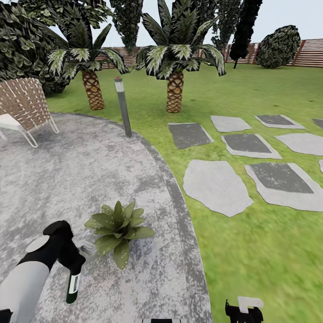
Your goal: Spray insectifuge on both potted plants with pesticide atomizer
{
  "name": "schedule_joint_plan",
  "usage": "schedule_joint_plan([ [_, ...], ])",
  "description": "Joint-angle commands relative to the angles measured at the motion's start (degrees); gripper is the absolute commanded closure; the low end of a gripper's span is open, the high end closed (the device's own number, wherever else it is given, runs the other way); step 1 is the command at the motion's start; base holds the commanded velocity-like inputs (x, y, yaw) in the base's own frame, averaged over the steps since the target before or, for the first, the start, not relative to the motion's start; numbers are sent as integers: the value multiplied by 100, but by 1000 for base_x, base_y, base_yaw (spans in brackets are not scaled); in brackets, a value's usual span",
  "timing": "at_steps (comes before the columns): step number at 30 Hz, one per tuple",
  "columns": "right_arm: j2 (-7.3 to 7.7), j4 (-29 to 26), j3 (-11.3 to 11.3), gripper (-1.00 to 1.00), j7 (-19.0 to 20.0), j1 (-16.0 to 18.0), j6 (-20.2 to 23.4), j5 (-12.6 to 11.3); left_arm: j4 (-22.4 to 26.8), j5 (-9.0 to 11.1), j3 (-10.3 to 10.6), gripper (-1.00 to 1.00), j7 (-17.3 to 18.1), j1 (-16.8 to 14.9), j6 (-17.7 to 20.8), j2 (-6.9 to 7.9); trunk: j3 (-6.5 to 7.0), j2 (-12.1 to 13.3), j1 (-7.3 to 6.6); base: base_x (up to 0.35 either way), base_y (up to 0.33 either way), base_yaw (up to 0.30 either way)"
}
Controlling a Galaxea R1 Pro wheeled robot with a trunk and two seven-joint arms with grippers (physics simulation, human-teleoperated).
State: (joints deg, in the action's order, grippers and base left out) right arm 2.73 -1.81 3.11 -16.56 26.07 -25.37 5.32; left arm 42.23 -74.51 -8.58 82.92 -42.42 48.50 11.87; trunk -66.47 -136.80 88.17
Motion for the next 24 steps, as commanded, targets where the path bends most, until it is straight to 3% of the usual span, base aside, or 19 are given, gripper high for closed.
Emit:
schedule_joint_plan([
  [1, 0, 5, 32, -100, -23, 3, -12, 57, 4, 24, -166, 100, 54, -3, 60, 2, -5, -2, -1, 0, 0, 68],
  [3, 0, 5, 32, -100, -23, 3, -12, 58, 4, 69, -352, 100, 43, -3, 30, -6, -5, -2, -1, 0, 0, 29],
  [8, 0, 5, 32, -100, -17, 3, -12, 63, 3, 83, -305, 100, -76, 4, 4, -91, -5, -2, -1, 0, -54, 5],
  [13, 0, 5, 32, -100, -14, 3, -12, 62, -49, 176, -294, 100, -695, 99, -7, -243, -5, -2, -1, 0, -270, 0],
  [18, 0, 5, 32, -100, -15, 3, -12, 61, -32, 229, -307, 100, -739, 140, -16, -211, -20, -2, -1, 0, -252, 85],
  [24, -9, 5, 32, -100, -14, 3, -12, 63, 1, 235, -304, 100, -745, 154, -16, -228, -60, -2, -1, 0, -46, 177],
])
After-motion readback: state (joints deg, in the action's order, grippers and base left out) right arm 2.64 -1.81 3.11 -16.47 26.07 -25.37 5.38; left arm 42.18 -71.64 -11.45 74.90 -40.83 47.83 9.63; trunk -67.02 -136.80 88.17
